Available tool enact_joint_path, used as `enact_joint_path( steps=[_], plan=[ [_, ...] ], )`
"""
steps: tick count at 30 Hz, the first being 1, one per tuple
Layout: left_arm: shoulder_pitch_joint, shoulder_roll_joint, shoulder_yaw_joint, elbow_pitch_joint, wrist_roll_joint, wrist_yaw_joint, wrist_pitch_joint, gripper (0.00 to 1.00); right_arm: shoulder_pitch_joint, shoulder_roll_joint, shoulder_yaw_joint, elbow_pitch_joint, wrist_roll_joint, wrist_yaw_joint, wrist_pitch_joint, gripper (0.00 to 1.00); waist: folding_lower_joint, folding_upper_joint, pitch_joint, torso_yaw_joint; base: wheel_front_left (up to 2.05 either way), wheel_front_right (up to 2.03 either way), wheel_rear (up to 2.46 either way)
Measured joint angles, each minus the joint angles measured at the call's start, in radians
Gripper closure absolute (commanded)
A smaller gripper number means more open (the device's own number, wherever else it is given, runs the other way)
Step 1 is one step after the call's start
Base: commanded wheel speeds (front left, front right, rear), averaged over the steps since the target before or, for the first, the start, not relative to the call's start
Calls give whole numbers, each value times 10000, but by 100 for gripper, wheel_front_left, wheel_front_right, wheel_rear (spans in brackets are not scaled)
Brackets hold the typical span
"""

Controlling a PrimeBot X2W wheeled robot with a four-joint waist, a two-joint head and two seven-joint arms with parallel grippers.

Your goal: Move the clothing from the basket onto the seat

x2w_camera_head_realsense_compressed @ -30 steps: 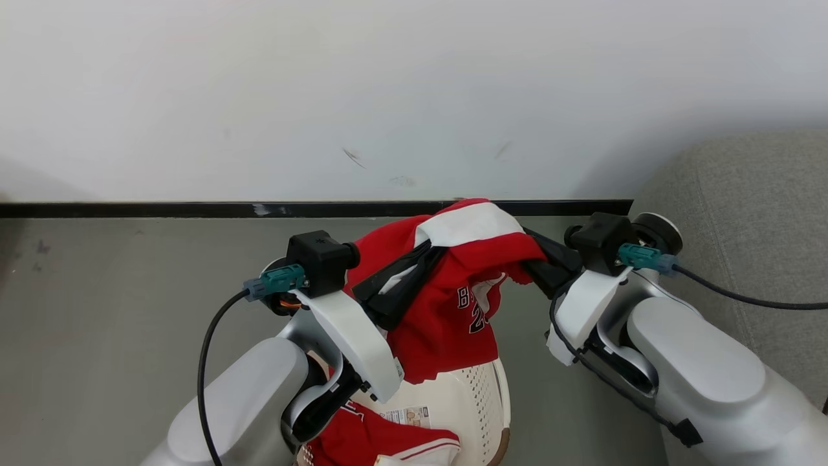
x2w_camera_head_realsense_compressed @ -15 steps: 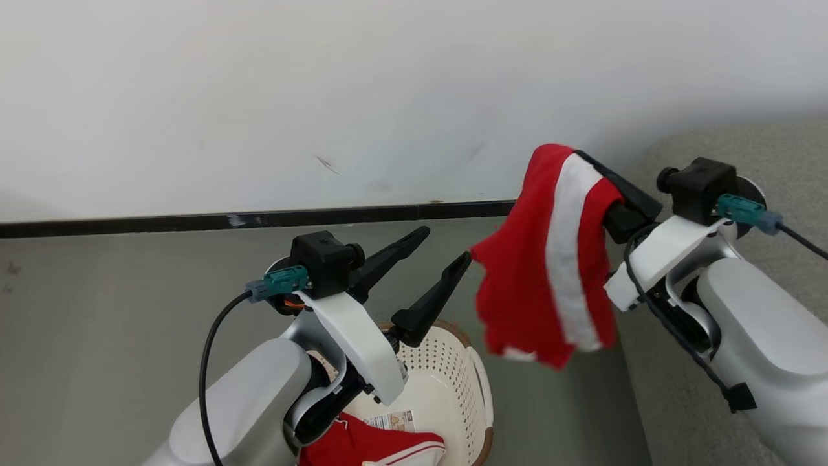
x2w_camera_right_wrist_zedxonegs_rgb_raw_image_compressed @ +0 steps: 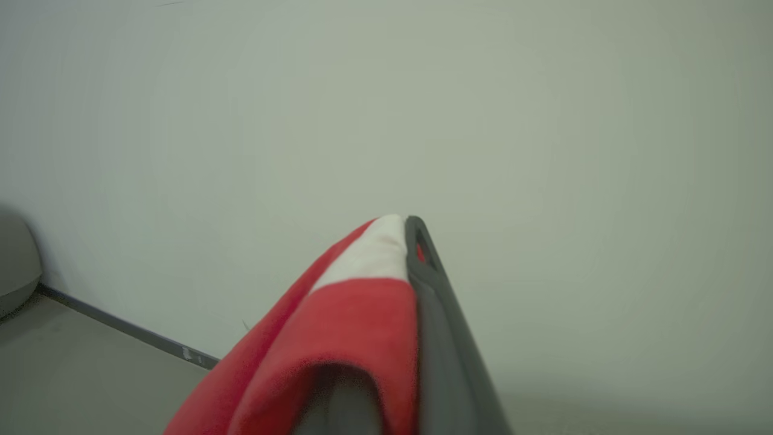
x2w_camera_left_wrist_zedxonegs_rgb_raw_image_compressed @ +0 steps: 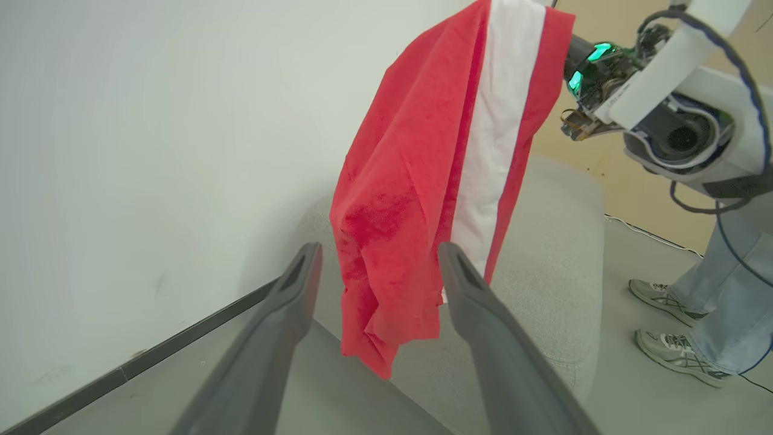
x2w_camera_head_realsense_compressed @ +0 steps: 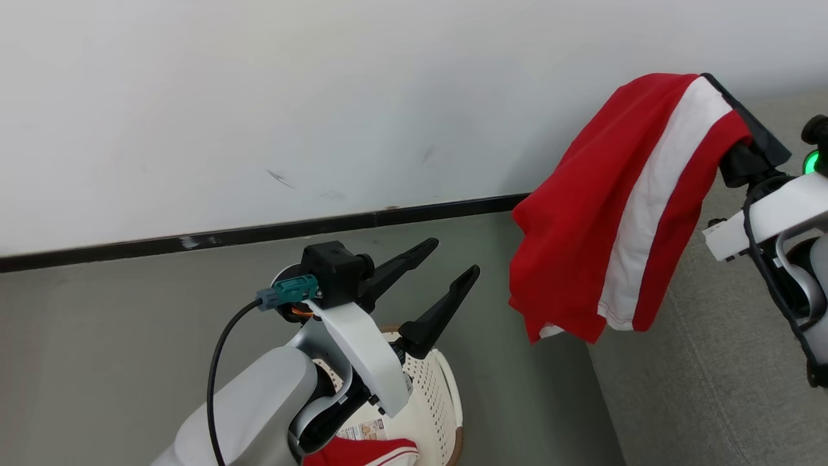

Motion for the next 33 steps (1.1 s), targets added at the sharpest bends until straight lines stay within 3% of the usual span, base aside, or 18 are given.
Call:
enact_joint_path(
  steps=[14, 33],
  plan=[
    [177, 161, -71, -232, 117, -31, -33, 0, 1408, -96, -1361, -997, -500, 0, 0, 100, 0, 0, 23, -1034, 0, 0, 0],
    [176, 428, -207, -343, 447, -29, -90, 0, 2115, 46, -2303, -2625, -993, 0, 0, 100, 0, 0, 315, -2355, 0, 0, 0]
  ],
)
